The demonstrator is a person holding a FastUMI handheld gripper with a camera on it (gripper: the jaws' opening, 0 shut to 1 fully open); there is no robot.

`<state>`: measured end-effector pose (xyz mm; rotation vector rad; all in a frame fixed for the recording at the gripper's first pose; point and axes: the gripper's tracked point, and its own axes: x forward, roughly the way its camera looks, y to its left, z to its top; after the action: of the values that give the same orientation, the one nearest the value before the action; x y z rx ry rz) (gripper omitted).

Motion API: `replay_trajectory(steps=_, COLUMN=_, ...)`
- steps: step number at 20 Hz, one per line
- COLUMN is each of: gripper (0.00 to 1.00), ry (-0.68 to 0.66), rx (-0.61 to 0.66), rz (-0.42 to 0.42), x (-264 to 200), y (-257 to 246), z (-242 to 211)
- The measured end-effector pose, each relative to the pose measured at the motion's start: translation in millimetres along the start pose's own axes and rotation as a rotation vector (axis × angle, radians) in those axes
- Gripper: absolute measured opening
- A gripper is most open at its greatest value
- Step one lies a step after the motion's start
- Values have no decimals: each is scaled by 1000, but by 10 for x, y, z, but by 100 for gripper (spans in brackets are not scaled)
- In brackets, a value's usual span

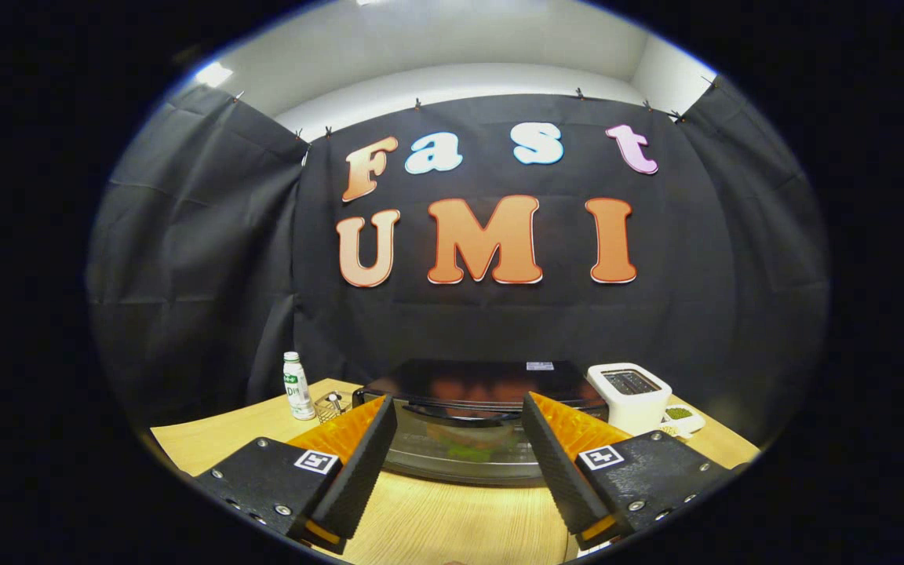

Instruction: Open the toaster oven, put the food inside, and close the toaster oven door.

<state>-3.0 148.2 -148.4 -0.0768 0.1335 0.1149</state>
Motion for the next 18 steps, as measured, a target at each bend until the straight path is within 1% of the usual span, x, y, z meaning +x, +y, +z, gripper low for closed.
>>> replay_trajectory(steps=4, gripper=97, ry=-87, rx=-11, rz=10, x=-191, y=-172, z=202)
replay_trajectory(steps=5, gripper=97, ry=-93, rx=-15, rz=7, x=-209, y=-220, z=194)
replay_trajectory(steps=10, gripper=97, ry=-89, rx=-9, rz=7, x=-354, y=-422, z=134)
replay_trajectory(steps=18, gripper=97, ry=-96, rx=15, rz=15, x=-488, y=-527, z=179)
